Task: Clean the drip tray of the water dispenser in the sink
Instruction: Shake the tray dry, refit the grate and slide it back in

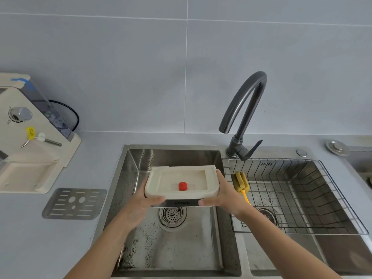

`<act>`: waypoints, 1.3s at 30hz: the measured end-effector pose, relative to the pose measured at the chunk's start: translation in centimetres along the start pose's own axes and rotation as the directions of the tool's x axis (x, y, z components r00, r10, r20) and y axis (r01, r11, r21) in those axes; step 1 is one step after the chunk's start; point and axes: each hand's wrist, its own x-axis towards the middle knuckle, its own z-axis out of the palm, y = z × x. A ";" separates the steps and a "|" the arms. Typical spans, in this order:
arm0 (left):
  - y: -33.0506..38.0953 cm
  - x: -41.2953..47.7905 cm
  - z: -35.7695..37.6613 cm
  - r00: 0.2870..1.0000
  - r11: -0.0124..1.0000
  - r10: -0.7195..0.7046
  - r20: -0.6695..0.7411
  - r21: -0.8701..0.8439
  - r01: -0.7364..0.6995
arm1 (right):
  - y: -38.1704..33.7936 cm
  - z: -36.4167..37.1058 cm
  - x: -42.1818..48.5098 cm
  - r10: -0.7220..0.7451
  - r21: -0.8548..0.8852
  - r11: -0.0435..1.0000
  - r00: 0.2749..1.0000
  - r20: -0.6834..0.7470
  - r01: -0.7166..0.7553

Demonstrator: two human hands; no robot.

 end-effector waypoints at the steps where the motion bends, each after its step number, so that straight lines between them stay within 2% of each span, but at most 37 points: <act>1: 0.1 0.0 -0.2 1.000 0.999 0.015 0.014 0.035 -0.015 | 0.0 0.0 0.1 0.008 0.014 1.000 1.000 0.009 -0.008; 12: 1.9 0.6 -1.4 0.993 0.978 0.084 -0.088 0.197 -0.065 | -0.9 0.8 1.3 0.049 0.151 0.986 0.992 0.116 -0.067; 17: 3.6 1.2 -1.8 0.981 0.948 0.123 -0.152 0.312 -0.070 | -0.5 1.2 2.5 0.129 0.187 0.970 0.982 0.135 -0.153; 20: 4.6 1.8 -1.9 0.972 0.922 0.114 -0.203 0.386 -0.027 | -0.1 0.9 3.4 0.155 0.228 0.955 0.975 0.161 -0.190; 23: 5.6 2.3 -1.8 0.972 0.907 0.068 -0.226 0.421 0.034 | 0.1 0.7 4.1 0.248 0.266 0.920 0.954 0.172 -0.287; 26: 6.2 3.0 -1.5 0.963 0.891 0.032 -0.267 0.444 0.093 | 0.0 0.4 4.6 0.372 0.298 0.863 0.912 0.173 -0.408; 30: 6.1 4.1 -1.1 0.945 0.875 -0.035 -0.325 0.446 0.186 | 0.3 -0.2 5.3 0.433 0.408 0.782 0.882 0.189 -0.471; 35: 4.6 4.9 -0.5 0.911 0.849 -0.158 -0.382 0.418 0.323 | 1.0 -0.2 5.3 0.556 0.493 0.691 0.825 0.106 -0.529; 39: 3.9 4.7 0.7 0.907 0.867 -0.168 -0.386 0.380 0.322 | 0.8 0.2 5.0 0.580 0.402 0.755 0.813 -0.041 -0.518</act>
